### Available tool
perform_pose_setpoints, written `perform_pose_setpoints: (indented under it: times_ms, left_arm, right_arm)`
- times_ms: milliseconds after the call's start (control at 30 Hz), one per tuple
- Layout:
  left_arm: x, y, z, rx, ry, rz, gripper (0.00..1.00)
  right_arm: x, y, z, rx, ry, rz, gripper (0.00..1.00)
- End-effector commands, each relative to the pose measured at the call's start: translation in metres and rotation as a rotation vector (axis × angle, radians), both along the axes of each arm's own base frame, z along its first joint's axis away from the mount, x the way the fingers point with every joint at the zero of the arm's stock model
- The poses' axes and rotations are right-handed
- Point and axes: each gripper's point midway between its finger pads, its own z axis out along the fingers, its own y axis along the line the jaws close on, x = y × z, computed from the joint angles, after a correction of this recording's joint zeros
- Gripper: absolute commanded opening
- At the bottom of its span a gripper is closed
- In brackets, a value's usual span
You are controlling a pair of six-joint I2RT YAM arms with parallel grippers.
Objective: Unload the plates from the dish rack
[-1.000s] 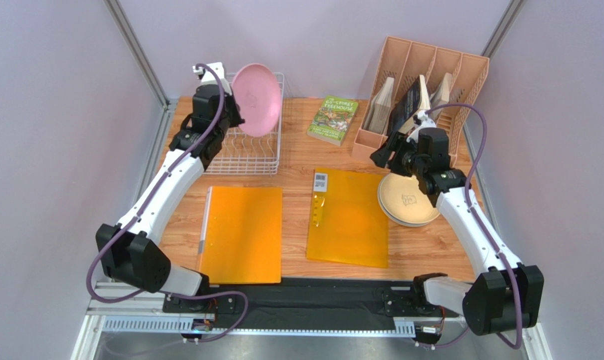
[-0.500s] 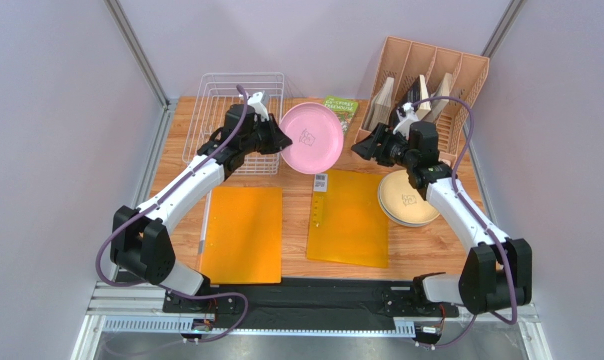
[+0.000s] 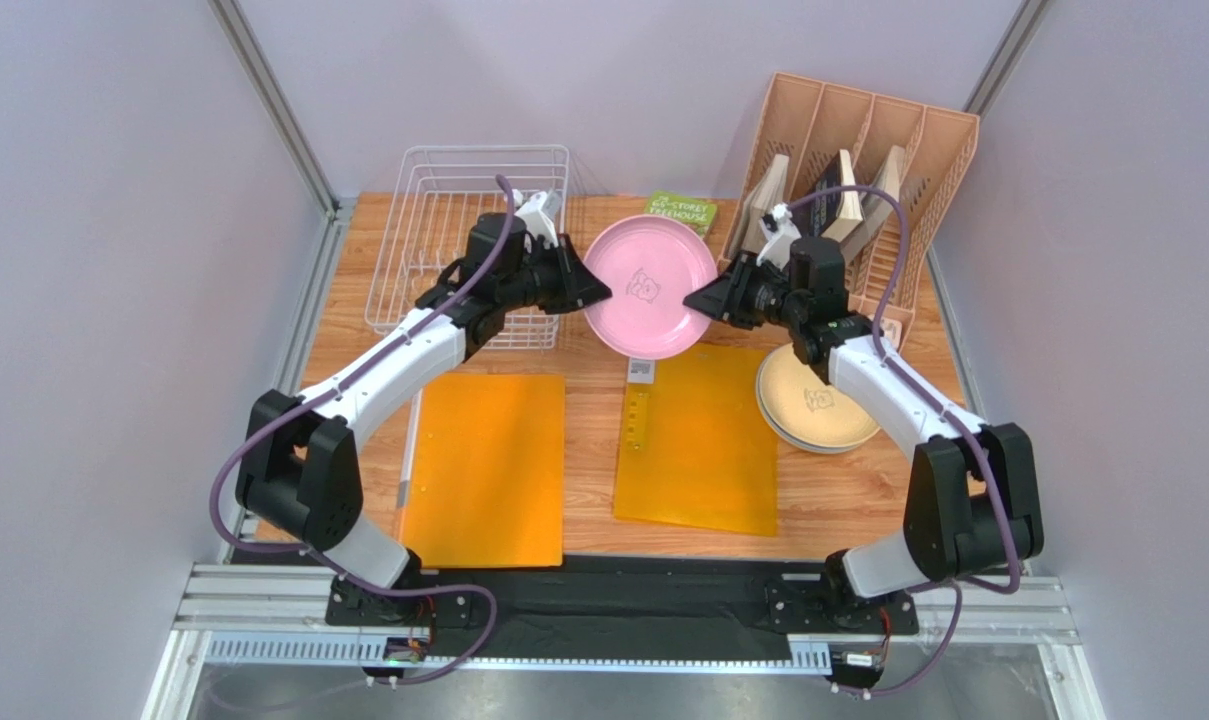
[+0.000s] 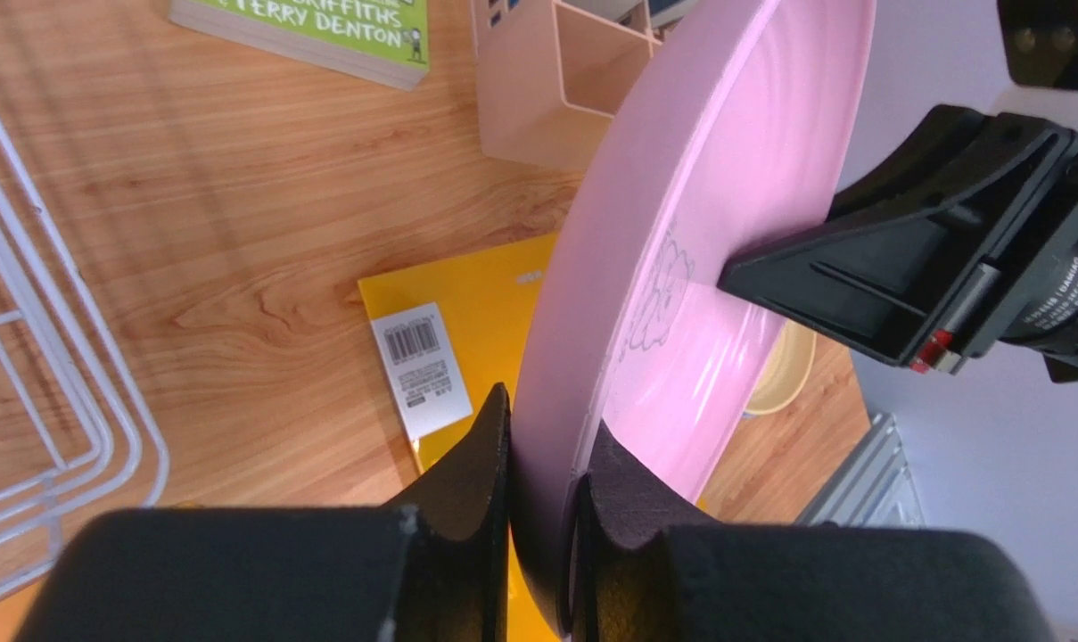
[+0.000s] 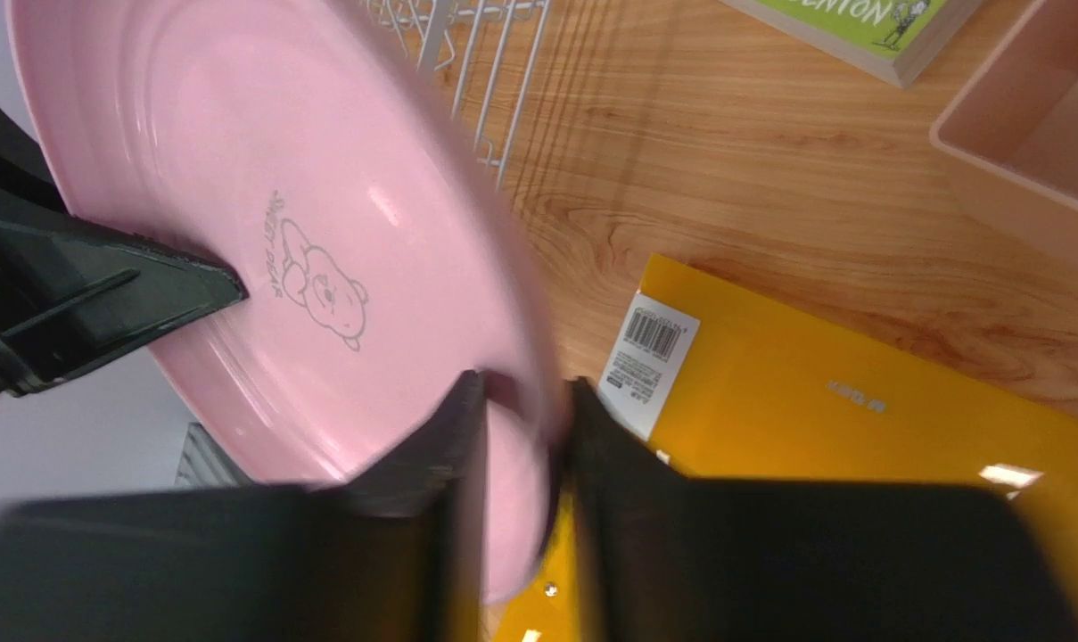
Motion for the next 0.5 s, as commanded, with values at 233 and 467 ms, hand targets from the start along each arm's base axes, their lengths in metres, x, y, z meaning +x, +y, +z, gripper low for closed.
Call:
perform_pose_setpoints:
  times_ms: [233,467]
  left_arm:
    - [0.009,0.022,0.018,0.114,-0.138,0.071,0.95]
    - [0.02,0.077,0.016,0.382,-0.229,0.239,1.0]
  right_arm:
    - [-0.019,-0.091,-0.014,-0.152,0.043,-0.377,0.0]
    - [-0.079,-0.192,-0.033,-0.266,0.164,-0.794,0.0]
